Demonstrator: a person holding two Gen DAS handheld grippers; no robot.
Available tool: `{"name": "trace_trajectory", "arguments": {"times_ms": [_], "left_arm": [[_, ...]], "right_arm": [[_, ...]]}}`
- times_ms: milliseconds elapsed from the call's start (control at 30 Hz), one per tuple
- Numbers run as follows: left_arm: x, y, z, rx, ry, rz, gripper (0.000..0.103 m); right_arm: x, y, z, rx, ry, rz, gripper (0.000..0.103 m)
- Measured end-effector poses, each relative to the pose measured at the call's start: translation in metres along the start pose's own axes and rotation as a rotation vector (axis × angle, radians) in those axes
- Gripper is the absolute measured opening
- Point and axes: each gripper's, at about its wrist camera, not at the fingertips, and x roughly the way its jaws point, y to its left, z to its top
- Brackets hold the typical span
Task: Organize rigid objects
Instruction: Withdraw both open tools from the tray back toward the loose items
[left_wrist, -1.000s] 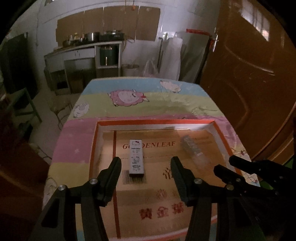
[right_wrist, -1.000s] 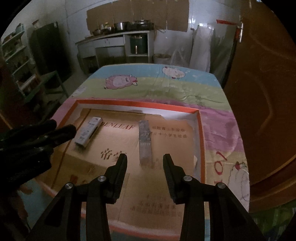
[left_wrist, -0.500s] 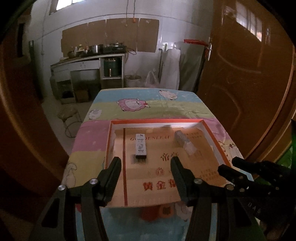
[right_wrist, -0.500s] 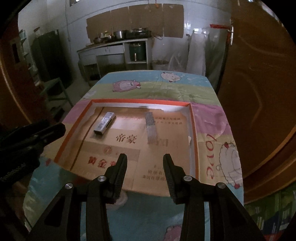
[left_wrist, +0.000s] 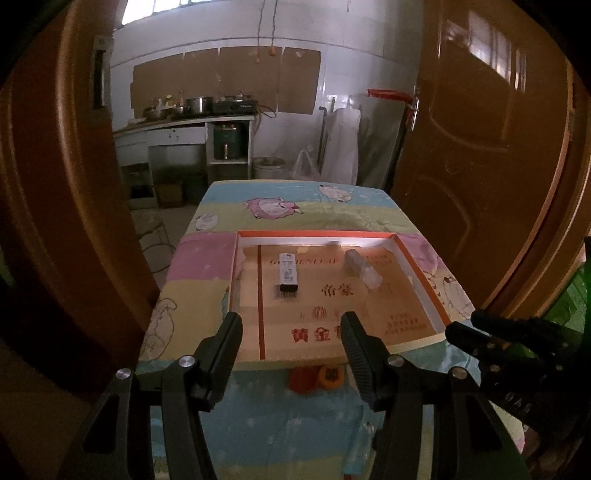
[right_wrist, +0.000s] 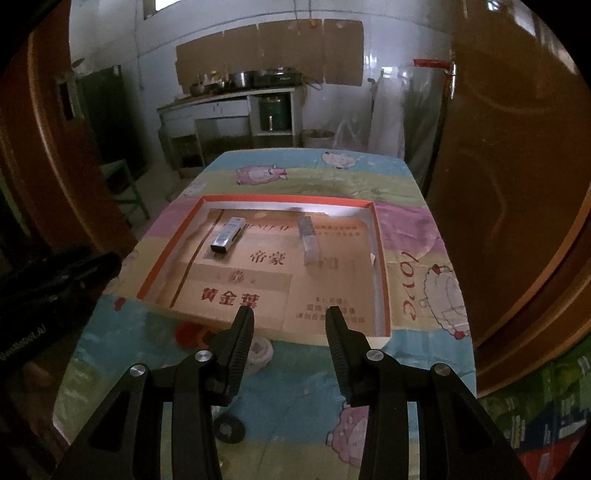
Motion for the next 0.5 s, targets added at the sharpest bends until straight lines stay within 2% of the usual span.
{"name": "trace_trajectory", "arguments": {"times_ms": [500], "left_arm": [[-0.041, -0.008, -0.036, 0.012, -0.017, -0.023, 0.055]], "right_arm": [[-0.050, 0.010, -0.035, 0.007, -0.051, 0.021, 0.042]]}}
